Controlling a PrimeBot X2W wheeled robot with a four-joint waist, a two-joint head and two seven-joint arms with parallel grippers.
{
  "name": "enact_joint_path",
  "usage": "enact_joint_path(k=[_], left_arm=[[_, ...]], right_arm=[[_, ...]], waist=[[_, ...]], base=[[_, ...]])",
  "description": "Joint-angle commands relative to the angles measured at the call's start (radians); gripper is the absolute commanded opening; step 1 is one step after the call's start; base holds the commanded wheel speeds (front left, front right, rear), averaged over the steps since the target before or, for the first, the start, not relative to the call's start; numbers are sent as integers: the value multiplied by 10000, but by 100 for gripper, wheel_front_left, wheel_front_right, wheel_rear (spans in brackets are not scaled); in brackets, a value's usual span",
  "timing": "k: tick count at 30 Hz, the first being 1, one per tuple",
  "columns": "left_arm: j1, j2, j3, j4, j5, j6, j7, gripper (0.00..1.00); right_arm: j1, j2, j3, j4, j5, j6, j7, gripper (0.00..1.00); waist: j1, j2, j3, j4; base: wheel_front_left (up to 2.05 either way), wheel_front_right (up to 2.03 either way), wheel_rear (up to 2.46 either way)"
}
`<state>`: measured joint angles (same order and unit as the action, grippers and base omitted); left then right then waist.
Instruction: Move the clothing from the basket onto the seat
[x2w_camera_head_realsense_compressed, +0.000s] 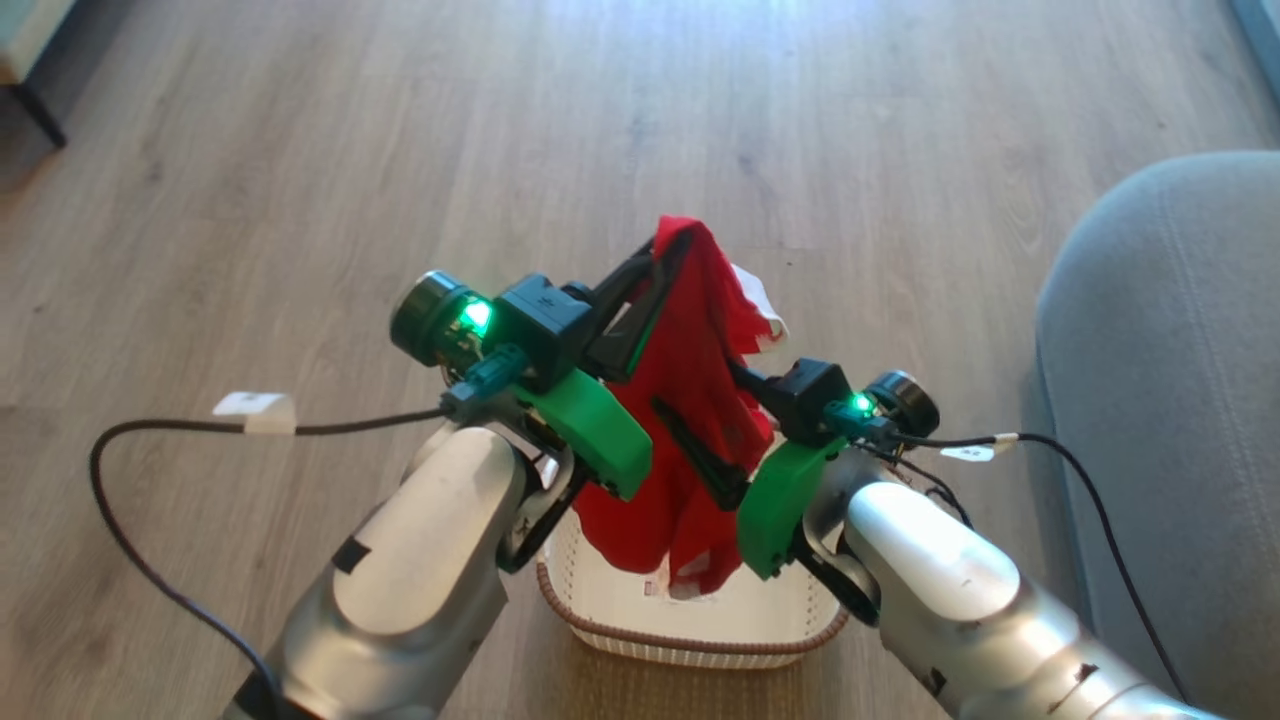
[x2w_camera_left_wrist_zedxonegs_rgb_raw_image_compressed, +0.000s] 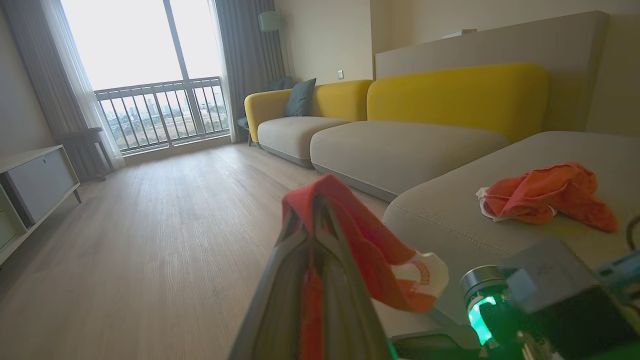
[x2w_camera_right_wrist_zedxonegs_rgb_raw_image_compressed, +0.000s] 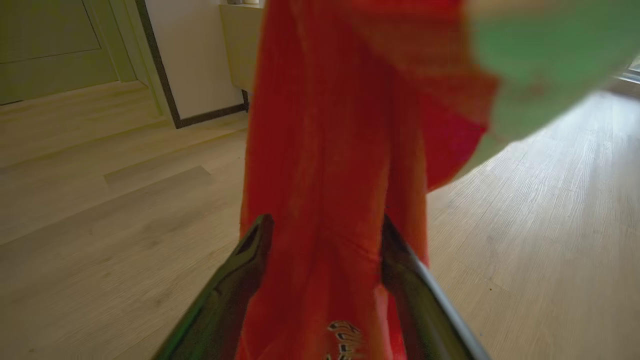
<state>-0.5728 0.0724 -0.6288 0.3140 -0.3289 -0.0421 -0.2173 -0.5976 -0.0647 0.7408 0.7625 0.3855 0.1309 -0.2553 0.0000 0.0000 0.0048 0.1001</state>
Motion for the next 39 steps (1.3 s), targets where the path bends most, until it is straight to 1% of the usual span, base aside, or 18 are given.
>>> enact_joint_path(k=[1,2,3,4,8,13,14,15,16,22,30,34,35,39], left_arm=[[-613,60,283,-253,-78,-49,-108,0],[-612,51,246,-247,-88,-59,-113,0],[-608,47,227,-237,-98,-59,-117,0],[-603,51,217,-227,-103,-58,-123,0],[-563,111,268,-148,-167,2,-138,0],[-528,204,317,-119,-208,33,-194,0],[-524,229,331,-129,-198,46,-213,4],[-508,246,344,-137,-212,39,-233,32],[-474,256,366,-115,-267,21,-244,100],[-321,407,446,12,-302,17,-331,100],[4,666,509,201,-294,-78,-408,100],[211,773,560,233,-292,-140,-428,100],[211,773,560,233,-292,-140,-428,100],[360,824,626,251,-267,-183,-438,100]], right_arm=[[-447,141,230,-5,248,-2,-65,100],[-557,142,368,155,435,-2,-65,49],[-671,142,431,258,606,-2,-65,10],[-776,142,473,345,722,-2,-65,0],[-1014,143,352,427,954,-2,-65,0],[-960,144,-293,295,770,-2,-65,0],[-921,144,-466,214,699,-2,-65,0],[-876,144,-642,116,601,-2,-65,0],[-814,144,-824,14,508,-2,-65,0],[-398,32,-2101,-797,-188,-2,-65,0],[111,-227,-3604,-2114,-866,-2,-65,0],[354,-246,-4029,-2724,-1081,-2,-65,0],[354,-246,-4029,-2724,-1081,-2,-65,0],[593,-214,-4252,-3205,-1178,-2,-65,0]], waist=[[0,0,-38,154],[0,0,-29,210],[0,0,-14,255],[0,0,5,287],[0,0,106,318],[0,0,227,74],[0,0,252,-1],[0,0,277,-78],[0,0,300,-163],[0,0,463,-784],[0,0,739,-1940],[0,0,887,-2645],[0,0,887,-2645],[0,0,976,-3362]], base=[[0,0,0],[0,0,0],[0,0,0],[0,0,0],[0,0,0],[0,0,0],[0,0,0],[0,0,0],[0,0,0],[0,0,0],[0,0,0],[0,0,0],[0,0,0],[0,0,0]])
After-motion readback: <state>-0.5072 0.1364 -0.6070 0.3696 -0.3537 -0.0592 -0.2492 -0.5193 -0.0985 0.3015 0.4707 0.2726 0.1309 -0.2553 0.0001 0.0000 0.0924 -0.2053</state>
